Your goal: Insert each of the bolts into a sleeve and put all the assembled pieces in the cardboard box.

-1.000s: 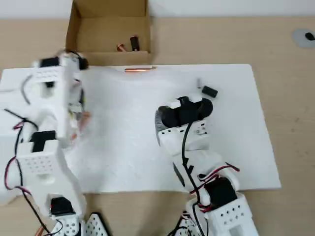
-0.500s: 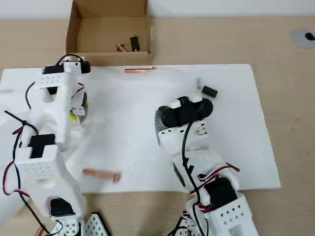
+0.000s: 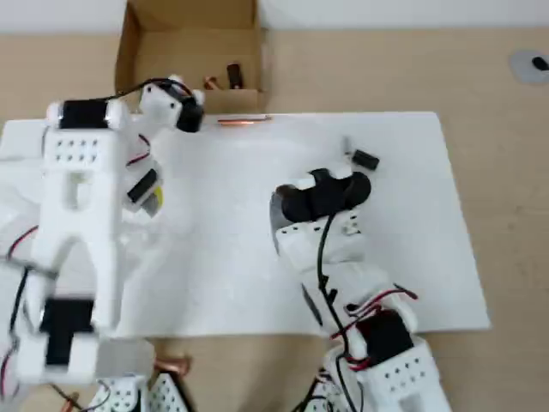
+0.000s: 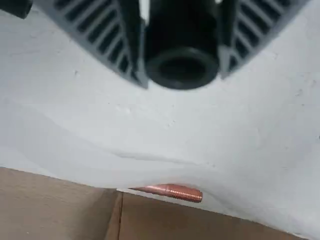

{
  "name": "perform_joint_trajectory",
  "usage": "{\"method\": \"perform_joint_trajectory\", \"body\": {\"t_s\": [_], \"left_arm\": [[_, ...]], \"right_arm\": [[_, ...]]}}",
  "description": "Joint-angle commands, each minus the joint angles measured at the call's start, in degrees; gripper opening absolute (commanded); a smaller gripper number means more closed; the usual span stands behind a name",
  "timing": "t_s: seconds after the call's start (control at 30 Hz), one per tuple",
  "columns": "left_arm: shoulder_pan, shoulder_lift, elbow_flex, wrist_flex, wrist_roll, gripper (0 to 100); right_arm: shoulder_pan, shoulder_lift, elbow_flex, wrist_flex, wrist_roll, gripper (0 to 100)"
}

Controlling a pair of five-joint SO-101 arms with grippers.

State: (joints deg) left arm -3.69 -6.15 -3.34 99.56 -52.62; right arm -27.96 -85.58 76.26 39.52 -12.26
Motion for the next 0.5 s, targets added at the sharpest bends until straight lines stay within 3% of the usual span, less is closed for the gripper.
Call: {"method": "perform_joint_trajectory", "body": {"t_s": [0.0,0.07,0.2,0.33,0.47], "left_arm": [[0.4,-15.6,6.1,1.0,-8.5,20],[-1.4,-20.9,9.2,0.4,-10.8,21],[-2.7,-20.4,12.8,-7.7,-8.7,23],[2.2,-14.1,10.4,-15.7,-4.7,23],[7.3,-2.2,-0.5,-19.1,-4.1,23]], "right_arm": [[0.9,-0.9,-0.5,0.0,-0.3,0.9],[0.9,-0.9,-0.5,0.0,-0.3,0.9],[0.9,-0.9,-0.6,0.0,-0.3,0.9],[0.7,-0.6,-0.4,-0.1,-0.3,0.9],[0.9,-0.5,-0.2,-0.1,-0.3,0.9]]}}
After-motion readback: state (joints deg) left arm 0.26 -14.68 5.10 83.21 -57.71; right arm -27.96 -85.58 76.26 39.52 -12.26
